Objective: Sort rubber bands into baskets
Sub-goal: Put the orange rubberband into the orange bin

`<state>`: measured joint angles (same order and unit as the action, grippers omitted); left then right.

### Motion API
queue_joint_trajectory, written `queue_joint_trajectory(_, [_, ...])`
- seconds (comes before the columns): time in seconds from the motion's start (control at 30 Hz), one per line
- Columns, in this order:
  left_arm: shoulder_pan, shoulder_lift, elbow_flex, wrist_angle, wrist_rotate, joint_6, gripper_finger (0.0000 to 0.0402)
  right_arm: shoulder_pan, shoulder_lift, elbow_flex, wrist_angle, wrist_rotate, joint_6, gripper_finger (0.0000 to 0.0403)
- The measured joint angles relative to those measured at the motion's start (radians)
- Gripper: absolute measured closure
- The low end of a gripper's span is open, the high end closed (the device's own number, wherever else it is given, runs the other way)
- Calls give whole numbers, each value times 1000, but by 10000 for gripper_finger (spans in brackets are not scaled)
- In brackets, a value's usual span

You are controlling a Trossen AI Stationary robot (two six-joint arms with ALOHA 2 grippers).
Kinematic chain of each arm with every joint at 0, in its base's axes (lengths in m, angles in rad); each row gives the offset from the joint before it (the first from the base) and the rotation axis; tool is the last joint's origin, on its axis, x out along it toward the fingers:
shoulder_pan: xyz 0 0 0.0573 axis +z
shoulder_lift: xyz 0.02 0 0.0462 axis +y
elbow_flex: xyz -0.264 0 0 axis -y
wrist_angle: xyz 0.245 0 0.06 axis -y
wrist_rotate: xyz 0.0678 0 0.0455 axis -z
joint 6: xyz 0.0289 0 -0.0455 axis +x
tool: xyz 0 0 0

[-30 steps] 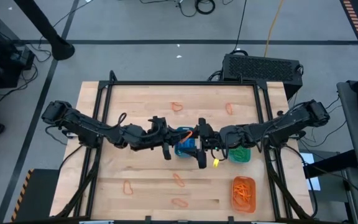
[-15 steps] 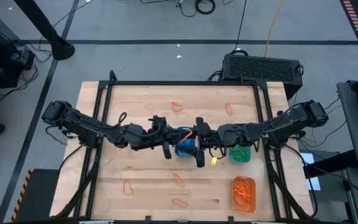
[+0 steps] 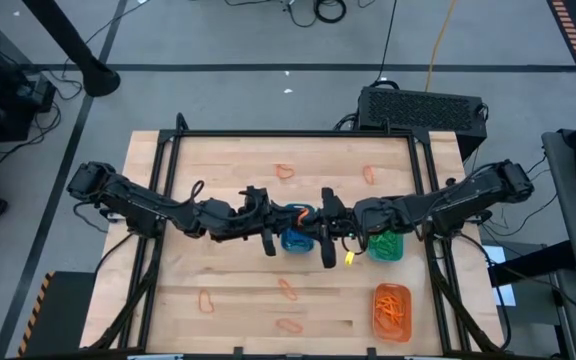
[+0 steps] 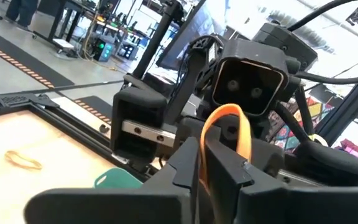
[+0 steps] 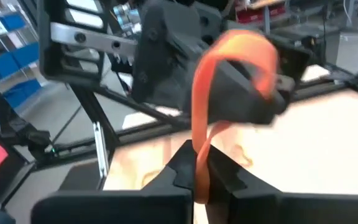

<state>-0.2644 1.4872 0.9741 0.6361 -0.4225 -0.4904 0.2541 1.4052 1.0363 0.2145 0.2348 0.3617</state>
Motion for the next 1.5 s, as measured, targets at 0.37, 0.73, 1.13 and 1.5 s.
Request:
queue_joint_trajectory(0.37, [-2,-2,0,-130,144,-10,251,1,-113,-1,-173,-2,19,402])
queue_joint_trajectory(0.73, [76,-72,-2,-521,501,-211,178,85,-227,1,-628,-262,289,403])
queue_joint_trajectory(1.13, [139,-146,-2,-1121,313,-176,178,354,-166,0,-1058,-395,693,403])
queue_joint_trajectory(1.5, [274,-125,-2,-1120,375,-77,178,559,-43,0,-1056,-447,917,402])
